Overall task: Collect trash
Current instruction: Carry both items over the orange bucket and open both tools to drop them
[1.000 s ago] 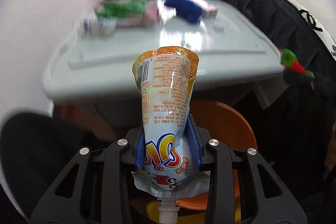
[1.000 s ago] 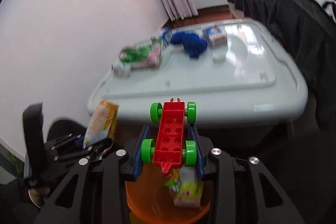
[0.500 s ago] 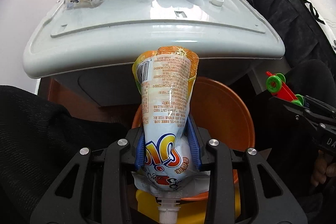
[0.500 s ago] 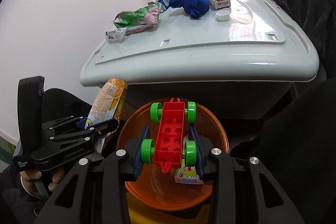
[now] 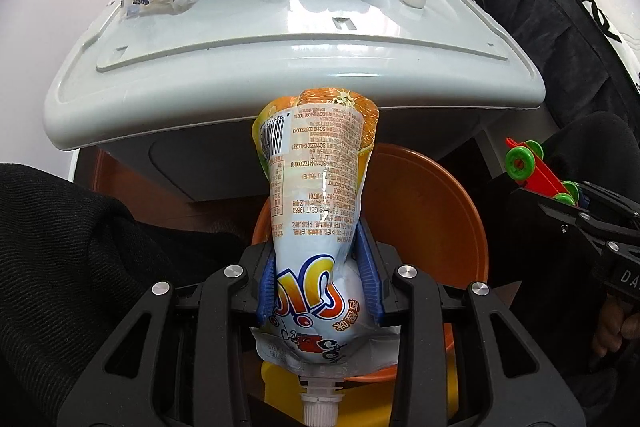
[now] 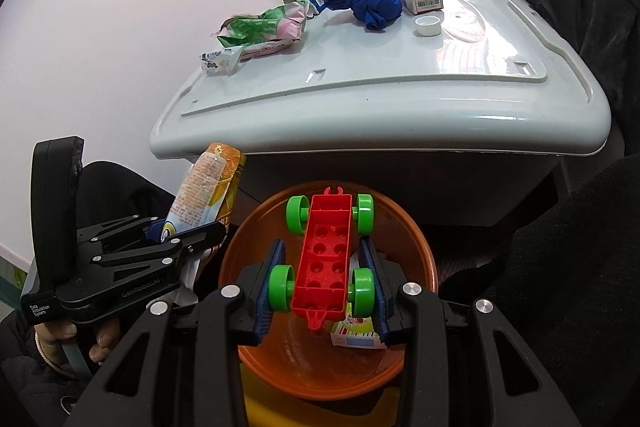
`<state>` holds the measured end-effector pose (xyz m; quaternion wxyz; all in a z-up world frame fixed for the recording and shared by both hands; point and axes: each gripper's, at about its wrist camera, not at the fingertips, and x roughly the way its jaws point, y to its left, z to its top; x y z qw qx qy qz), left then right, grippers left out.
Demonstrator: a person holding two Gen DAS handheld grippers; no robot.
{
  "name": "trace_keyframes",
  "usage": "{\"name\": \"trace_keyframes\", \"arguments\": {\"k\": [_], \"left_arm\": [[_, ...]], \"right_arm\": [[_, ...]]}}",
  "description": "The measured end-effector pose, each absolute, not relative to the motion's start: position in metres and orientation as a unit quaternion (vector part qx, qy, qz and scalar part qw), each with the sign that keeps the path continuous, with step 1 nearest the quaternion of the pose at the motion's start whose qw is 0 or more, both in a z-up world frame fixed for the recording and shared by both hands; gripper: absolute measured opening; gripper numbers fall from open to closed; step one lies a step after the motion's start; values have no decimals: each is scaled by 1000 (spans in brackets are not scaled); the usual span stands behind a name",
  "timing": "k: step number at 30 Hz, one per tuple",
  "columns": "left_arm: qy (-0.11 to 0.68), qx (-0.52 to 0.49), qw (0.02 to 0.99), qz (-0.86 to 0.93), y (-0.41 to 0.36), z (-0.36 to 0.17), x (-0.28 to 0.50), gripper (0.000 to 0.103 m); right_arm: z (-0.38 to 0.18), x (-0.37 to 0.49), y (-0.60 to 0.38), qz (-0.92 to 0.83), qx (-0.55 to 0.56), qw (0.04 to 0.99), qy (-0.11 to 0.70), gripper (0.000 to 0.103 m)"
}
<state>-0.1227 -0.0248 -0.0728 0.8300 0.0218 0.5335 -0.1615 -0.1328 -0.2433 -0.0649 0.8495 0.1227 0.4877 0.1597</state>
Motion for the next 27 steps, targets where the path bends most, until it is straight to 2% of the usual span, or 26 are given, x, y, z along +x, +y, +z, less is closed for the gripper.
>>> {"name": "trace_keyframes", "arguments": {"k": [6, 8, 9, 10, 11, 20, 27], "left_arm": [[533, 23, 830, -163, -25, -73, -123, 34], [528, 28, 834, -159, -26, -71, -124, 37], [527, 31, 835, -154, -26, -70, -125, 57], [523, 31, 838, -150, -25, -69, -125, 88], [512, 27, 846, -142, -22, -64, -127, 93], [481, -6, 866, -135, -6, -49, -129, 93], [458, -14, 879, -132, -3, -33, -112, 93]], "right_arm": [[-65, -132, -243, 161, 121, 848, 490, 38], [-66, -133, -241, 164, 118, 846, 493, 39], [-66, -132, -240, 164, 115, 845, 496, 50], [-66, -133, -240, 161, 114, 846, 495, 73], [-63, -135, -240, 156, 111, 852, 487, 78], [-44, -138, -258, 132, 126, 877, 444, 80], [-36, -103, -273, 114, 110, 886, 436, 80]]}}
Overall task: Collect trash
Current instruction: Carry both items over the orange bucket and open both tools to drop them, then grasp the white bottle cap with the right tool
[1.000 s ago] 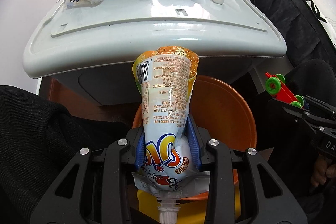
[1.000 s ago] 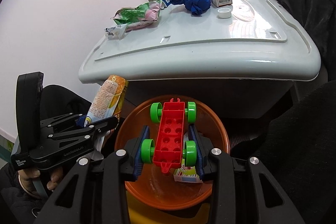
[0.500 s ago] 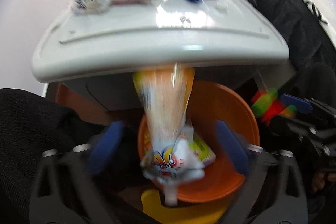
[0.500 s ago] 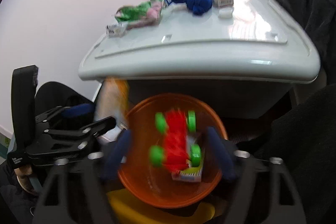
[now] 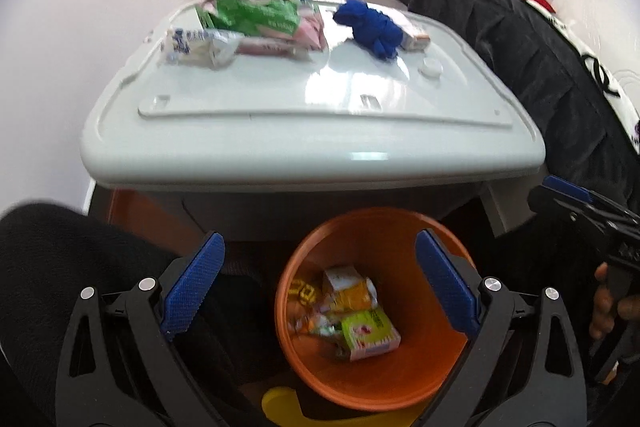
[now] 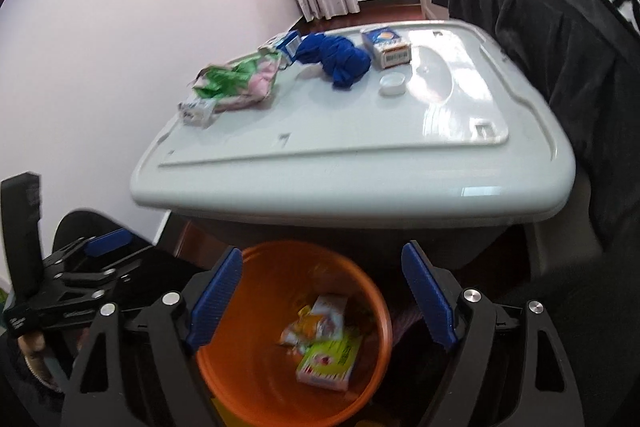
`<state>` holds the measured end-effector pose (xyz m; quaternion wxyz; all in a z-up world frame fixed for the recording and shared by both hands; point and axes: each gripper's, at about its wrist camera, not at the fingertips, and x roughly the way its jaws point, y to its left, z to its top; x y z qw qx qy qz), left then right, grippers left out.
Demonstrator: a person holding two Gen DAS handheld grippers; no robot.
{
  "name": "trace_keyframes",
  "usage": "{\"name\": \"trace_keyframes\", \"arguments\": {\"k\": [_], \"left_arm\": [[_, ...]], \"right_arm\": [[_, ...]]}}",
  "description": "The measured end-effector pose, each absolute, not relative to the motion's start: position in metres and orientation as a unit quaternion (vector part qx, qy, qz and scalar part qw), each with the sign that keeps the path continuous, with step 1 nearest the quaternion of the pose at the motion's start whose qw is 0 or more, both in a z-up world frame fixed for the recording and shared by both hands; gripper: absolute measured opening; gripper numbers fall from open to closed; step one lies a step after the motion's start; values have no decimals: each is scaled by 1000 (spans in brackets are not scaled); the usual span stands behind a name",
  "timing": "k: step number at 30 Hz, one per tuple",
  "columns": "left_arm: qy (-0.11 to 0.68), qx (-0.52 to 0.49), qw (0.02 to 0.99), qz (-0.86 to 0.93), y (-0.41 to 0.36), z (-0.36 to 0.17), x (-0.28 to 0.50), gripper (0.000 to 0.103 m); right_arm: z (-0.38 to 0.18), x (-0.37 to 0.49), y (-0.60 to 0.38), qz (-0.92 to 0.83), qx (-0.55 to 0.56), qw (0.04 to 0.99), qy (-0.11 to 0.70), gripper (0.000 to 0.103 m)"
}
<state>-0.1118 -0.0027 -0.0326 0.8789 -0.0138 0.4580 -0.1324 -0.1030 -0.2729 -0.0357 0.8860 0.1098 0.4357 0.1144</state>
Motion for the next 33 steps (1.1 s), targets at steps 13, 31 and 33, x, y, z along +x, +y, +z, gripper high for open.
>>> {"name": "trace_keyframes", "arguments": {"k": [13, 31, 33], "left_arm": [[397, 11, 915, -72, -3, -18, -29, 94], [417, -50, 906, -57, 14, -35, -20, 94], [419, -47, 905, -57, 13, -36, -21, 94]], "right_arm": [[-17, 39, -285, 65, 61, 913, 398, 87], [-86, 124, -283, 15, 37, 885, 464, 61], [-86, 125, -280, 13, 33, 886, 462, 61]]}}
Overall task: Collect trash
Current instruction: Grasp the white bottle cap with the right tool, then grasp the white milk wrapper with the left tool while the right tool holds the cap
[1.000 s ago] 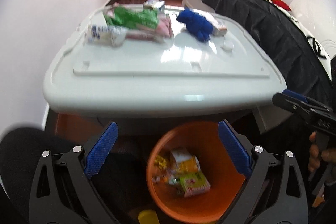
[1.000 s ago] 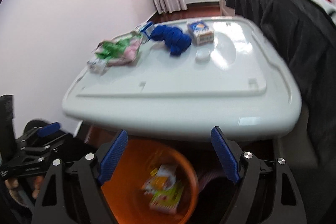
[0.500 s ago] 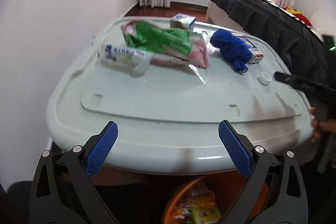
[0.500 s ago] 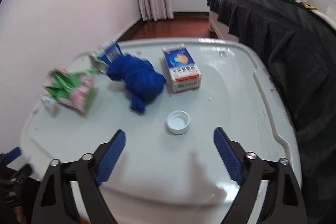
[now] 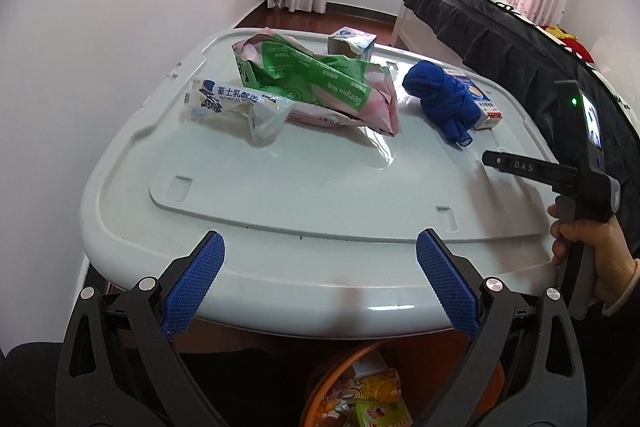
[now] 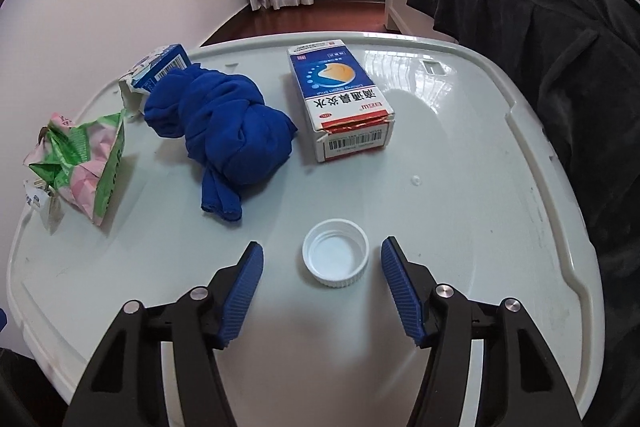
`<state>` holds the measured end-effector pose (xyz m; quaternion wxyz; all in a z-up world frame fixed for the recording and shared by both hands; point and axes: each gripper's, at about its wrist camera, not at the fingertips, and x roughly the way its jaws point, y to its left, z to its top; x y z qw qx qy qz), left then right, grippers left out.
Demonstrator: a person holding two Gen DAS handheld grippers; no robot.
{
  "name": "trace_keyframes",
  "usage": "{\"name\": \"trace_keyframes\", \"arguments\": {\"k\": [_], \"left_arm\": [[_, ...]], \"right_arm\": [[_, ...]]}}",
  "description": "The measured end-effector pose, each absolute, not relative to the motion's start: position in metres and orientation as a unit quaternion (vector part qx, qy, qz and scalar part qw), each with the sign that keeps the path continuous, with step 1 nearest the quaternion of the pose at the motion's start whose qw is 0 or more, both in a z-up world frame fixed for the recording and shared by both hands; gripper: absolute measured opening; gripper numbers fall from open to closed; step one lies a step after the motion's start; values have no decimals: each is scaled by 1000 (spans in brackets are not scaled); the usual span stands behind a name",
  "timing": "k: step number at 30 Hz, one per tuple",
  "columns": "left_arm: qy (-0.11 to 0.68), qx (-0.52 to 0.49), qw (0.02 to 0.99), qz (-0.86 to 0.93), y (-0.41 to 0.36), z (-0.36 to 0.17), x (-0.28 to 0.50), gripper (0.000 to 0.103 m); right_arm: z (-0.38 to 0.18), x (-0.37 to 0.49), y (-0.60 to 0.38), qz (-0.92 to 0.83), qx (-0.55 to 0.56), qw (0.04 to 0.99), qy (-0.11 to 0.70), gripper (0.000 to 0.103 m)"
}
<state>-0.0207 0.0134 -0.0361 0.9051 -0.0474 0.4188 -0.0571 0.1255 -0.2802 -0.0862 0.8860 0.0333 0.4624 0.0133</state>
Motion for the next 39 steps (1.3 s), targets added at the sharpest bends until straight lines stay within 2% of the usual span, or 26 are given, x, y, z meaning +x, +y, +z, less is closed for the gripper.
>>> {"name": "trace_keyframes", "arguments": {"k": [5, 7, 9, 14, 19, 29, 37, 38, 39], "left_arm": [[420, -46, 905, -50, 15, -38, -20, 94], [421, -49, 904, -46, 17, -39, -20, 94], [421, -53, 904, -44, 19, -40, -20, 94], [425, -55, 903, -21, 24, -43, -17, 94], [441, -112, 890, 10, 46, -38, -6, 94], [455, -223, 852, 130, 87, -25, 87, 94], [476, -215, 840, 144, 77, -46, 130, 94], [482, -215, 837, 146, 77, -51, 133, 93], [485, -215, 835, 147, 78, -56, 133, 80]], "right_arm": [[-88, 127, -277, -6, 14, 889, 458, 49], [-89, 126, -280, -19, 11, 891, 453, 36], [-88, 125, -283, -26, 14, 892, 451, 32], [-88, 122, -282, -27, 10, 894, 448, 31], [-73, 112, -295, -1, 79, 897, 436, 31], [-47, 101, -308, 39, 132, 905, 402, 31], [-44, 98, -310, 53, 140, 904, 400, 31], [-44, 99, -310, 54, 139, 904, 401, 31], [-45, 99, -309, 55, 139, 903, 402, 31]]}}
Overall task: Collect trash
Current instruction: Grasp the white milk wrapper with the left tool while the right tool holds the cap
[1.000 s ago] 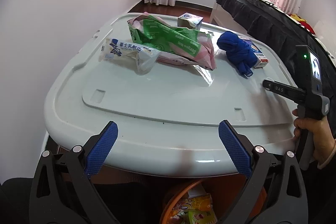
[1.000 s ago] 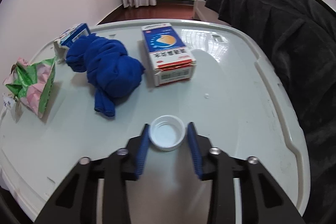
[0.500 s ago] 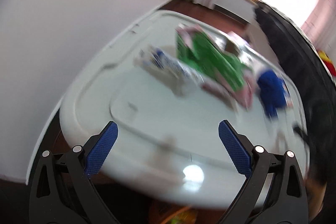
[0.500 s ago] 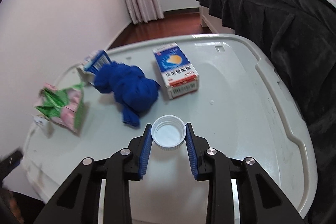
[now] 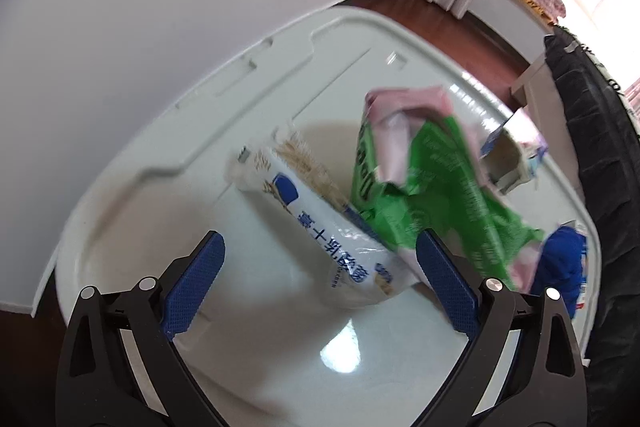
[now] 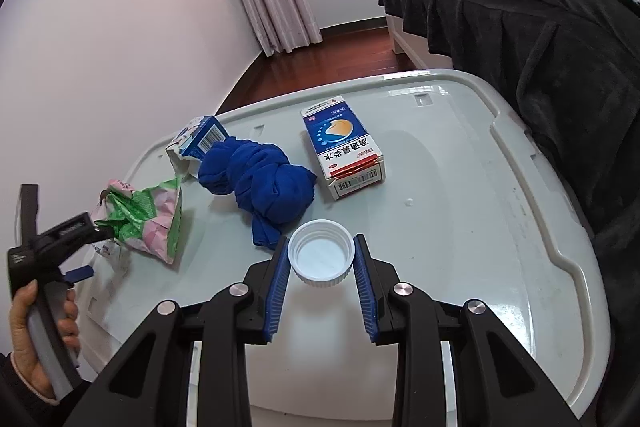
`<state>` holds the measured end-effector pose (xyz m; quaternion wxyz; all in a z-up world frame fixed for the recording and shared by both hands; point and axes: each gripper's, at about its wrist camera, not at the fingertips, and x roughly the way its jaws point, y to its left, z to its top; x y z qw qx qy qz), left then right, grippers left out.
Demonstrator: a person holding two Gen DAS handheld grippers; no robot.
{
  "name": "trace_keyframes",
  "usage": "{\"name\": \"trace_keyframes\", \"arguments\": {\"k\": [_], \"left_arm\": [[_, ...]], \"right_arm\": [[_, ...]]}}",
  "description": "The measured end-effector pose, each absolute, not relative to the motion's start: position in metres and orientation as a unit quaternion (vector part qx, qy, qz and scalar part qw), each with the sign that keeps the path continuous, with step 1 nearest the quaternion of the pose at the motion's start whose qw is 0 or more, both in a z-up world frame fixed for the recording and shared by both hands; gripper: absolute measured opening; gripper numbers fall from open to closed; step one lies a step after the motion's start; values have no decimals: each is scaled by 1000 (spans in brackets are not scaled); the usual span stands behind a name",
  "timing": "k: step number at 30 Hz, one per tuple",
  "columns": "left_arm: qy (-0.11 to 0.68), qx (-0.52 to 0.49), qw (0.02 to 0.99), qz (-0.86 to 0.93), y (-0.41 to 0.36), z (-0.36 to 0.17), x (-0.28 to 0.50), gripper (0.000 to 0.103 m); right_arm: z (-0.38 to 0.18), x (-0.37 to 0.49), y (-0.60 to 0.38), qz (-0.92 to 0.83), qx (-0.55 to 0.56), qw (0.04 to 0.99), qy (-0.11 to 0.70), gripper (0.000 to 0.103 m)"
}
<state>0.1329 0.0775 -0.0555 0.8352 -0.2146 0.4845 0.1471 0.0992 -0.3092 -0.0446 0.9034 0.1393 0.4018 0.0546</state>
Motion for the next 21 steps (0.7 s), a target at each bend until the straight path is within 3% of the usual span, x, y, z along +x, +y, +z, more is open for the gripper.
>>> {"name": "trace_keyframes", "arguments": {"k": [1, 3, 5, 21], "left_arm": [[489, -211, 834, 144, 78, -60, 133, 57], [482, -176, 846, 142, 75, -60, 133, 27], [479, -176, 850, 129, 75, -61, 130, 12], [468, -100, 878, 12, 41, -31, 48, 8]], "right_arm": [[-45, 100, -309, 55, 141, 903, 403, 31], [-45, 101, -310, 54, 144, 901, 405, 31], [-46, 103, -309, 56, 150, 900, 406, 31], [-41, 94, -296, 77, 143, 899, 406, 31]]}}
